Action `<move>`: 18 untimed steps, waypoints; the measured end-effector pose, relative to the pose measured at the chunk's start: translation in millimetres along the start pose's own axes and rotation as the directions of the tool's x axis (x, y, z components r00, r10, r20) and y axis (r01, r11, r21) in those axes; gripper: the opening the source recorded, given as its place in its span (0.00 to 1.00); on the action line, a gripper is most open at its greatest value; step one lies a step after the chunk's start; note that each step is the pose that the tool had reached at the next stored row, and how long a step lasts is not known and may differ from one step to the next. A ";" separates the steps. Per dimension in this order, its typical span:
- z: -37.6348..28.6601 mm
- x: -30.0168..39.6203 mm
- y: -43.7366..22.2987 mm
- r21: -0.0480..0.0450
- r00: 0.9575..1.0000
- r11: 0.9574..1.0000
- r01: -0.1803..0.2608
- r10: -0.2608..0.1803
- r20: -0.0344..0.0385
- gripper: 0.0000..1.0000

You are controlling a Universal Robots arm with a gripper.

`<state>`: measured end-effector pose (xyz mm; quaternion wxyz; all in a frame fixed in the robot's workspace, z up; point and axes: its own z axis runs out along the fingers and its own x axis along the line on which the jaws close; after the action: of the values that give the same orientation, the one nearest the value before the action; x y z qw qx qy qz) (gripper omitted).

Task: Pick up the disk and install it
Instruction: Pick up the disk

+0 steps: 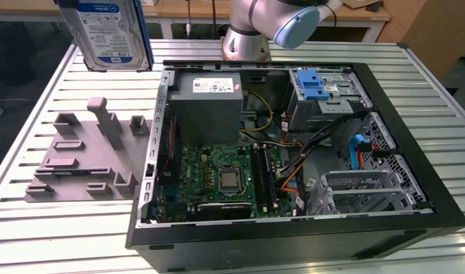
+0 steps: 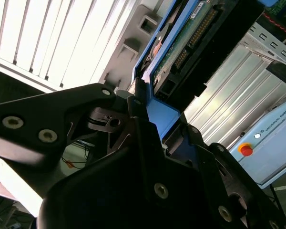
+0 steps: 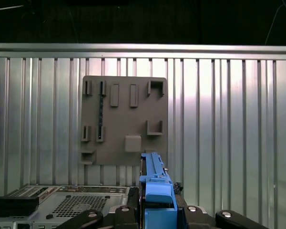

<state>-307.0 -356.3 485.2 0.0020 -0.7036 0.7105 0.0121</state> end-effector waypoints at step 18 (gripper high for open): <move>-0.8 1.2 -51.8 0.000 1.000 1.000 0.000 0.000 0.000 0.36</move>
<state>-255.3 -358.0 485.3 0.0020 -0.7036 0.7105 0.0121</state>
